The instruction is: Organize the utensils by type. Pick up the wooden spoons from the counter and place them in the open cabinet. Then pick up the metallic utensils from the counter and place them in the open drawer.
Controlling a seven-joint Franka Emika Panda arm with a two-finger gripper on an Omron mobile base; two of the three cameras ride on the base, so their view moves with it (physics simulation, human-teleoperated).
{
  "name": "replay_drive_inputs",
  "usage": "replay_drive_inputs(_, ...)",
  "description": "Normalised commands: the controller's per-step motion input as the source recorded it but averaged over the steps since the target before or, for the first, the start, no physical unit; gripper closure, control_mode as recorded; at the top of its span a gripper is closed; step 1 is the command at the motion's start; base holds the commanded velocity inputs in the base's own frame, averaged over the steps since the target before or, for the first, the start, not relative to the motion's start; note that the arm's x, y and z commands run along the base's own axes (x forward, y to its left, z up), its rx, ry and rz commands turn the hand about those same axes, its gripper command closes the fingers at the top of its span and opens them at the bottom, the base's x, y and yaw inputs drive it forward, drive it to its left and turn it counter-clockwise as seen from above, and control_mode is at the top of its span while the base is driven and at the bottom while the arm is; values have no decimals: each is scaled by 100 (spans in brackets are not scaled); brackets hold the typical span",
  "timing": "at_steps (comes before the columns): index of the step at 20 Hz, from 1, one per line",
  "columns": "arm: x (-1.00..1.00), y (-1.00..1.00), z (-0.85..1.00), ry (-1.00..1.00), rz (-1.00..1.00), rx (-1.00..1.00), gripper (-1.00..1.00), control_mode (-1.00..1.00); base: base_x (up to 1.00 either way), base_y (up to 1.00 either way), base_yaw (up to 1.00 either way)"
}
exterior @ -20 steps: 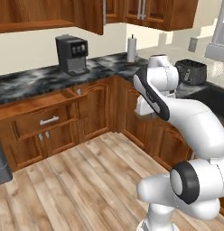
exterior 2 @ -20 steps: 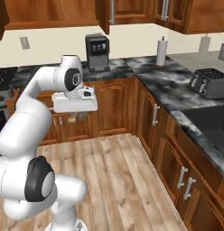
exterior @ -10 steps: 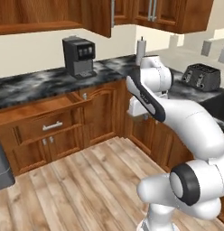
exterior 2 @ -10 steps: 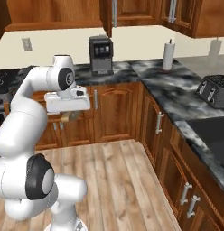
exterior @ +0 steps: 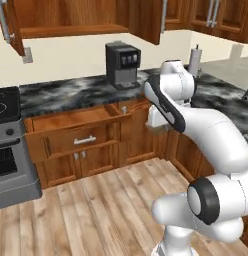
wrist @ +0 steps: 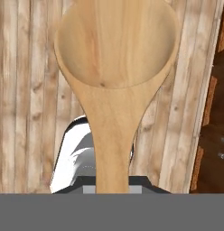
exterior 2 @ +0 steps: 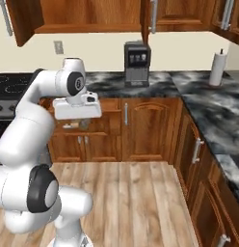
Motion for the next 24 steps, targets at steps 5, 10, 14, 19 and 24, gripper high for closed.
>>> replay_drive_inputs(5,0,0,0,0,0,0,100,100,73,5,56)
replay_drive_inputs(10,0,0,0,0,0,0,100,100,89,0,38)
replay_drive_inputs(14,0,0,0,0,0,0,100,100,74,-8,9)
replay_drive_inputs(19,0,0,0,0,0,0,100,100,50,-9,0)
replay_drive_inputs(24,0,0,0,0,0,0,100,100,49,-9,0)
